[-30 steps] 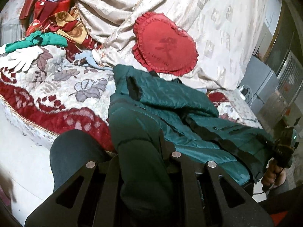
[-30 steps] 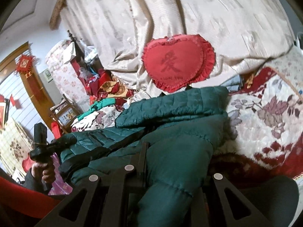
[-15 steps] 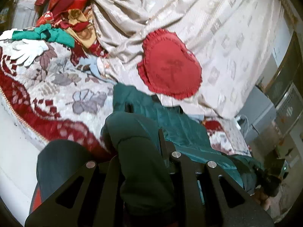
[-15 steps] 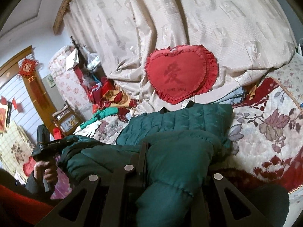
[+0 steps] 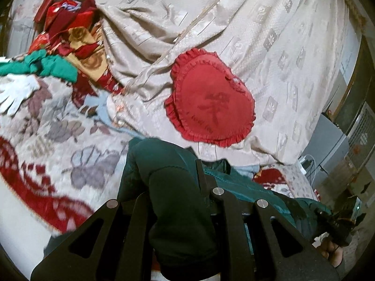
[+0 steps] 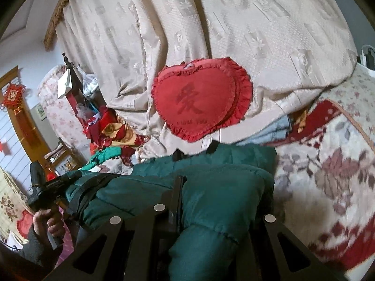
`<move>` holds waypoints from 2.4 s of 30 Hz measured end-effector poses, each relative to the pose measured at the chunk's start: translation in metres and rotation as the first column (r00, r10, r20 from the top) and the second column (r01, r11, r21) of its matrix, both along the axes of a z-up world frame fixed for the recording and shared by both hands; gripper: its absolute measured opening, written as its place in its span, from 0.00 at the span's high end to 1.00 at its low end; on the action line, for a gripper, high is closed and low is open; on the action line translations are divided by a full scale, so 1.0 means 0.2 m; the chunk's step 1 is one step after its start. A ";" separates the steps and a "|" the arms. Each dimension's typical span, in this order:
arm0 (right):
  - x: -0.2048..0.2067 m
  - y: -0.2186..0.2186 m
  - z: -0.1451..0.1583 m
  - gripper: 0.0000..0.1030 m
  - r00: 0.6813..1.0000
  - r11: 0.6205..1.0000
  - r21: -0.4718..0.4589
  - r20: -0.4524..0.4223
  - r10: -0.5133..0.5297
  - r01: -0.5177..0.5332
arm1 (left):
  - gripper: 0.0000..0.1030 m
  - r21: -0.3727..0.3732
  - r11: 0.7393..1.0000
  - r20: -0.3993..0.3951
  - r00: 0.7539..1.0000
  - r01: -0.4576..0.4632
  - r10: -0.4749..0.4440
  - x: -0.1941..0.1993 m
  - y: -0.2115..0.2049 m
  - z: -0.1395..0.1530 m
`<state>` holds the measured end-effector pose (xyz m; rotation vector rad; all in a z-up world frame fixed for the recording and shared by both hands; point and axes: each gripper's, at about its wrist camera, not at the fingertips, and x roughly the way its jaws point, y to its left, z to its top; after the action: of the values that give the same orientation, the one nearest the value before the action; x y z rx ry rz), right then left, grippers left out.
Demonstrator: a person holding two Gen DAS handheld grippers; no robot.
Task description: Fold large clothes
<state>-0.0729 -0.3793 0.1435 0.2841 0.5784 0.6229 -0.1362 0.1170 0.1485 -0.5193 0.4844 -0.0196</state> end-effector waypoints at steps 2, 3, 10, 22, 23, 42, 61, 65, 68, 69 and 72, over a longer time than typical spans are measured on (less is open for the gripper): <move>0.08 0.02 0.04 0.88 1.000 1.000 -0.009 0.017 -0.006 0.007 | 0.90 0.015 1.000 0.010 1.000 -0.008 0.007 0.06 0.01 0.03; 0.11 0.03 0.06 0.88 1.000 1.000 -0.012 0.023 -0.005 0.005 | 0.90 0.019 1.000 0.012 1.000 -0.008 0.007 0.08 0.01 0.03; 0.42 0.12 0.03 0.88 1.000 0.999 -0.048 -0.015 0.004 -0.005 | 0.90 0.015 1.000 -0.084 0.996 -0.025 0.026 0.39 0.06 -0.09; 1.02 0.29 -0.28 0.88 0.972 0.990 -0.137 -0.232 -0.049 0.017 | 0.87 0.117 0.990 -0.240 0.965 -0.077 0.103 0.92 0.05 -0.42; 1.05 0.30 -0.30 0.88 0.969 0.989 -0.146 -0.241 -0.059 0.024 | 0.86 0.131 0.988 -0.247 0.962 -0.082 0.112 0.96 0.05 -0.44; 1.39 0.50 -0.61 0.89 0.956 0.945 -0.328 -0.279 -0.086 -0.010 | 0.84 0.193 0.979 -0.347 0.929 -0.065 0.130 1.27 0.03 -0.74; 1.39 0.31 -0.52 0.59 0.912 0.992 0.089 -0.408 -0.050 0.094 | 0.30 -0.212 0.976 -0.205 0.979 -0.057 0.013 1.19 0.18 -0.50; 1.38 0.30 -0.48 0.55 0.923 0.985 0.136 -0.381 -0.050 0.110 | 0.30 -0.253 0.964 -0.142 0.989 -0.077 0.041 1.16 0.23 -0.46; 1.37 0.27 -0.45 0.50 0.933 0.976 0.181 -0.356 -0.051 0.122 | 0.30 -0.254 0.961 -0.102 0.991 -0.110 0.086 1.13 0.26 -0.42; 1.37 0.27 -0.44 0.49 0.936 0.973 0.196 -0.349 -0.050 0.125 | 0.30 -0.247 0.962 -0.092 0.991 -0.117 0.097 1.13 0.27 -0.41; 1.35 0.27 -0.40 0.46 0.948 0.972 0.202 -0.313 -0.053 0.122 | 0.30 -0.214 0.969 -0.075 0.991 -0.126 0.112 1.12 0.25 -0.39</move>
<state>0.1972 -0.3248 0.0636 0.6198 0.7916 0.5598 0.0879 0.1674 0.0705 -0.7658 0.5148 0.0595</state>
